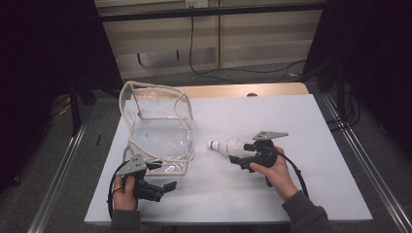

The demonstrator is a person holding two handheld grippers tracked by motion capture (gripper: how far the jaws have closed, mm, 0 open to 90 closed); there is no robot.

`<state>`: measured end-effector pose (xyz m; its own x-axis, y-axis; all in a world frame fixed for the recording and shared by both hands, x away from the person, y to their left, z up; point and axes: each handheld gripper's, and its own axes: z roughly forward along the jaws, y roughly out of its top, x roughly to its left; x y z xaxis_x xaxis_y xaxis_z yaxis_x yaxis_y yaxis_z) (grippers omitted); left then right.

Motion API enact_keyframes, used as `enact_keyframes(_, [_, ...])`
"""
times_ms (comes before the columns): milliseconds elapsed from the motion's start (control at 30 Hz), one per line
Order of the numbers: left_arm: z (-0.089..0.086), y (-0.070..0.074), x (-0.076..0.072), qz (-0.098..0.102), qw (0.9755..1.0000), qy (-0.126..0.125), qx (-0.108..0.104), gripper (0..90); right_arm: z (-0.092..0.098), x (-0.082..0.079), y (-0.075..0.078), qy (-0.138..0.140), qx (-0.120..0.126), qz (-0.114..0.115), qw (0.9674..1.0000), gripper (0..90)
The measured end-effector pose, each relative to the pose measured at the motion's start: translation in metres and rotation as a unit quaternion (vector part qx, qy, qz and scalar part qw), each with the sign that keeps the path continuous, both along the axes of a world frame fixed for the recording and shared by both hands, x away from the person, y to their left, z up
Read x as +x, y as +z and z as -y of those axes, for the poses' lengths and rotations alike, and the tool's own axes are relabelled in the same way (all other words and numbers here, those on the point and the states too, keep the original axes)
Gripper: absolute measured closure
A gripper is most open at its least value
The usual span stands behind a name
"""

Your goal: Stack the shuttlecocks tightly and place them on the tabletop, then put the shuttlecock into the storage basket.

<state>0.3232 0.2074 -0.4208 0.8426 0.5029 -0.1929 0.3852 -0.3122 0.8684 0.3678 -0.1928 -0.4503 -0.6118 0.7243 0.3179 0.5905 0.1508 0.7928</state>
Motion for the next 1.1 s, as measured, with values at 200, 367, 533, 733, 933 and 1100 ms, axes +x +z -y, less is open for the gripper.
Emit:
enact_keyframes(200, [0.0,0.0,0.0,0.0,1.0,-0.001,0.004,2.9,-0.001,0.002,0.0,-0.012,0.001,0.002,0.9999,12.0])
enact_keyframes(367, [0.0,0.0,0.0,0.0,1.0,0.0,0.004,2.9,-0.003,0.002,0.0,-0.017,-0.002,0.004,0.9998,11.8])
enact_keyframes(533, [0.0,-0.001,-0.001,-0.002,1.0,0.001,0.001,2.9,-0.004,0.003,0.0,-0.022,0.001,0.003,0.9998,12.2])
enact_keyframes(733, [0.0,-0.001,0.0,-0.001,1.0,0.003,-0.002,2.9,-0.006,0.004,-0.001,-0.024,-0.001,0.005,0.9997,14.5])
enact_keyframes(933, [0.0,-0.002,0.0,-0.003,1.0,0.002,0.0,2.9,-0.009,0.004,-0.003,-0.024,-0.009,0.005,0.9997,19.5])
enact_keyframes(1100, [0.0,-0.002,0.0,-0.003,1.0,0.003,0.002,3.0,-0.011,0.006,-0.003,-0.026,-0.009,0.006,0.9996,20.4])
